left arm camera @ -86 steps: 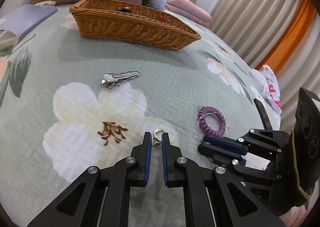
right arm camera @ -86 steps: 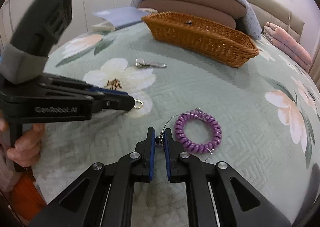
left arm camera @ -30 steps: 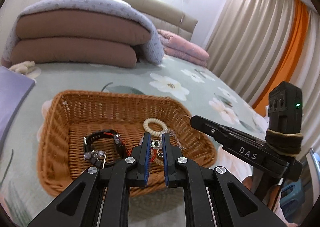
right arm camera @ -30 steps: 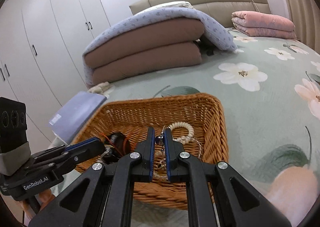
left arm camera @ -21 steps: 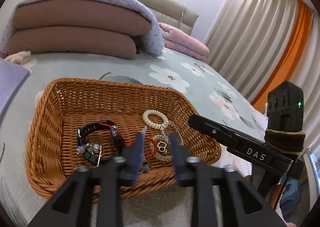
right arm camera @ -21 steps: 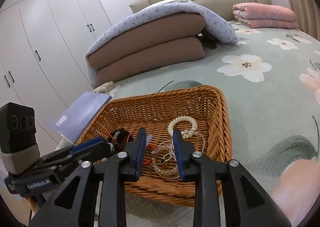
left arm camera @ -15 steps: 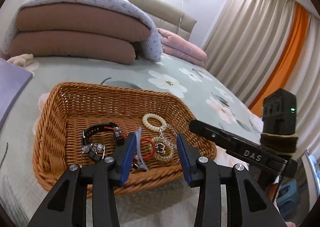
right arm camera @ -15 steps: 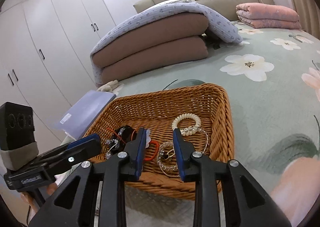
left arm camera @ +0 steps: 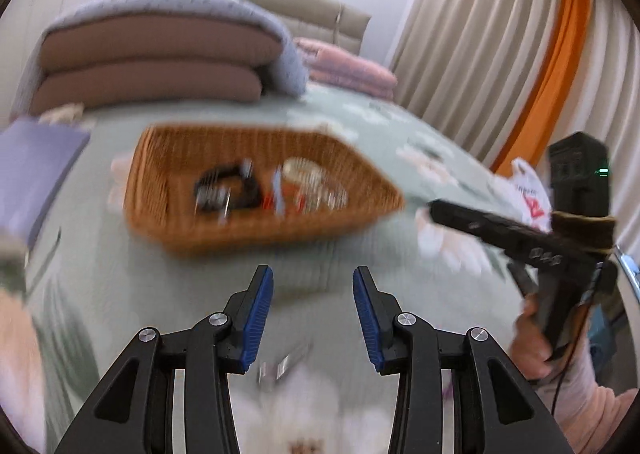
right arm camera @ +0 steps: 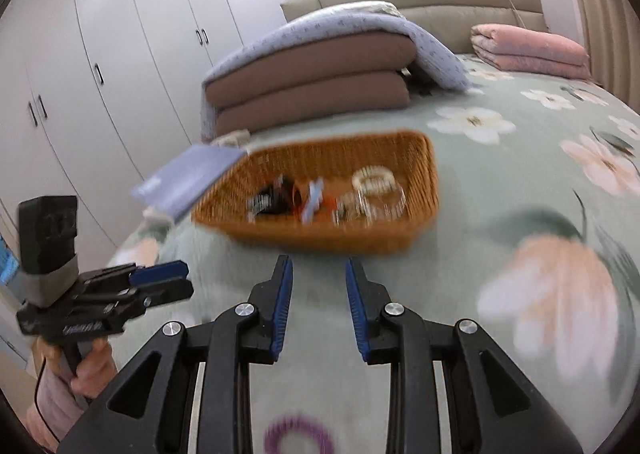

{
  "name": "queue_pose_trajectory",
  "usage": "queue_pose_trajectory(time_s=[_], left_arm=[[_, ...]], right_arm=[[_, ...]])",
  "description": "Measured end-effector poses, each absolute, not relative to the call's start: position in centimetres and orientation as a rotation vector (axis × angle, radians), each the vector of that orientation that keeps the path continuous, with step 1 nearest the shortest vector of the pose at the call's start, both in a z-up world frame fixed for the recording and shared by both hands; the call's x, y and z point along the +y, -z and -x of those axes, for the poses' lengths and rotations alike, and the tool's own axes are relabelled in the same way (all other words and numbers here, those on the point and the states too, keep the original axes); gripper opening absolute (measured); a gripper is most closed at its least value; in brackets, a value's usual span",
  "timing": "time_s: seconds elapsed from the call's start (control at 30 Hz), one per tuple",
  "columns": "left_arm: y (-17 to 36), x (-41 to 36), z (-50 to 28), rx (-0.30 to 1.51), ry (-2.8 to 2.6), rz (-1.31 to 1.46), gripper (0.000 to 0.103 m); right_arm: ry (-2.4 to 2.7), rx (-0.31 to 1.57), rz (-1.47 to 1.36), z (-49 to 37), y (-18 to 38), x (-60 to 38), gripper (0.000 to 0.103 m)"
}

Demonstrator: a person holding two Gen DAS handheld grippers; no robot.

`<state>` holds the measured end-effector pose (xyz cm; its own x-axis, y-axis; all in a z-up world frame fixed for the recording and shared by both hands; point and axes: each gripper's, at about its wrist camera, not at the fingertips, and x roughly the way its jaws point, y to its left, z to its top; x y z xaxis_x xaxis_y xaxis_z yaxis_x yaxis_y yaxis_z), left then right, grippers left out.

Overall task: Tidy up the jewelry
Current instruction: 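Move both open tools back toward the silver clip and purple coil, then grasp the silver hair clip with the left tool while the right tool grasps the purple coil hair tie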

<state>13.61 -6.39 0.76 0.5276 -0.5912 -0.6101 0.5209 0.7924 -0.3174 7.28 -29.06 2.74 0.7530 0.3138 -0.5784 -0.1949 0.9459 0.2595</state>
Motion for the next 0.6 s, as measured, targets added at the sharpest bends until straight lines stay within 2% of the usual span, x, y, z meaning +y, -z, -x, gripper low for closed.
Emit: queue_pose_trajectory(time_s=[0.2,0.3,0.6], left_arm=[[1.4,-3.8,-9.9,0.815,0.564,0.211,0.043],[1.6,-3.9,-8.2,0.810,0.509,0.152,0.043],[3.6,-5.5,-10.2,0.877,0.482,0.059,0.043]], right_arm=[[-0.256,0.733,-0.173,-1.7,0.8,-28.6,0.031],[-0.256,0.784,-0.176,-1.1,2.6,-28.6,0.031],[-0.245,0.817,-0.137,-0.9,3.7,-28.0,0.031]])
